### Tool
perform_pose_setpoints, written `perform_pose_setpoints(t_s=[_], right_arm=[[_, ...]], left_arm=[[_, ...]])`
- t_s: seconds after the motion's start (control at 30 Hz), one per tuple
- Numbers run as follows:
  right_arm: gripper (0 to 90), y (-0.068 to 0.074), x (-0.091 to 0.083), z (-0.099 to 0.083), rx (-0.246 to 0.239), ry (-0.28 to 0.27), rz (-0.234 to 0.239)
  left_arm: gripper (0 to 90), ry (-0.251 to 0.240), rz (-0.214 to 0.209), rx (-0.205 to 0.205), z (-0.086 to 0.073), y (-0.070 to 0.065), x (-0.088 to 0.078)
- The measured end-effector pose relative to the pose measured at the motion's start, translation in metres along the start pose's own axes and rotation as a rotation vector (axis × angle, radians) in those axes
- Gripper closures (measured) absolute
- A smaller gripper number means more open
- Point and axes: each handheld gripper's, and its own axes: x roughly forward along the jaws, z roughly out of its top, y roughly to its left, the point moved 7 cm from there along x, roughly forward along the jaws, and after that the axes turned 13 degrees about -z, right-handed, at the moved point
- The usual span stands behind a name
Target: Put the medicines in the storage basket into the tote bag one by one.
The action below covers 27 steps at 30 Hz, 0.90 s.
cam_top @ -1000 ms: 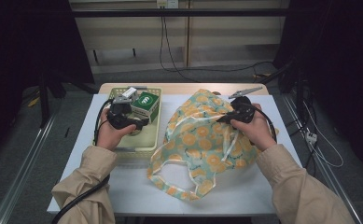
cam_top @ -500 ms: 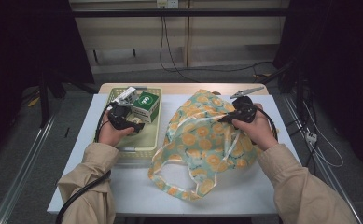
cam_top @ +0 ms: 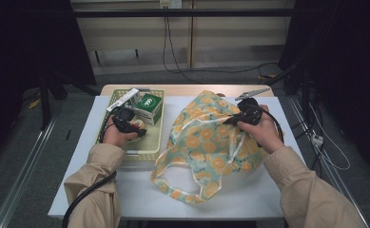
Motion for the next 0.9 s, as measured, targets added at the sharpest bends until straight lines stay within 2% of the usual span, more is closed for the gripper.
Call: perform_pose_setpoints(t_s=[0.03,0.07,0.17,0.2,0.23,0.3,0.37,0.4,0.43,0.47,0.57,0.7,0.9], right_arm=[[89.8,0.000,0.000,0.000,0.001,-0.001,-0.001],[89.8,0.000,0.000,0.000,0.001,-0.004,0.000],[89.8,-0.001,0.000,-0.002,0.003,-0.002,-0.003],[89.8,-0.001,0.001,-0.002,0.004,-0.002,-0.003],[89.8,-0.001,0.001,-0.003,0.006,-0.002,-0.004],[89.8,-0.001,0.002,-0.004,0.005,0.003,-0.006],[89.9,-0.001,0.002,-0.003,0.008,0.003,-0.006],[89.8,-0.001,0.002,-0.003,0.008,0.004,-0.006],[89.9,-0.001,0.003,-0.002,0.004,0.003,-0.008],[89.8,-0.002,0.004,-0.002,0.006,0.005,-0.012],[89.8,-0.003,0.007,-0.002,0.021,0.006,-0.015],[89.9,-0.007,0.011,-0.001,0.034,0.013,-0.025],[89.8,-0.004,0.016,0.000,0.041,0.017,-0.021]], left_arm=[[18.7,0.008,0.006,0.016,0.000,0.000,-0.001],[20.2,0.009,0.002,0.013,-0.001,0.000,-0.001],[20.5,0.003,-0.010,-0.021,-0.001,-0.002,-0.005],[20.5,-0.015,-0.015,-0.031,0.000,-0.002,-0.008],[20.6,-0.058,-0.020,-0.048,0.003,-0.002,-0.011],[20.6,-0.113,-0.034,-0.061,0.009,-0.003,-0.019],[20.6,-0.133,-0.033,-0.052,0.015,-0.005,-0.027],[20.7,-0.143,-0.040,-0.040,0.019,-0.008,-0.031],[20.6,-0.167,-0.060,-0.052,0.024,-0.012,-0.036],[20.7,-0.182,-0.065,-0.044,0.029,-0.015,-0.041],[20.7,-0.187,-0.081,-0.002,0.040,-0.028,-0.055],[20.7,-0.188,-0.129,0.041,0.051,-0.051,-0.068],[20.7,-0.209,-0.213,0.120,0.062,-0.100,-0.077]])
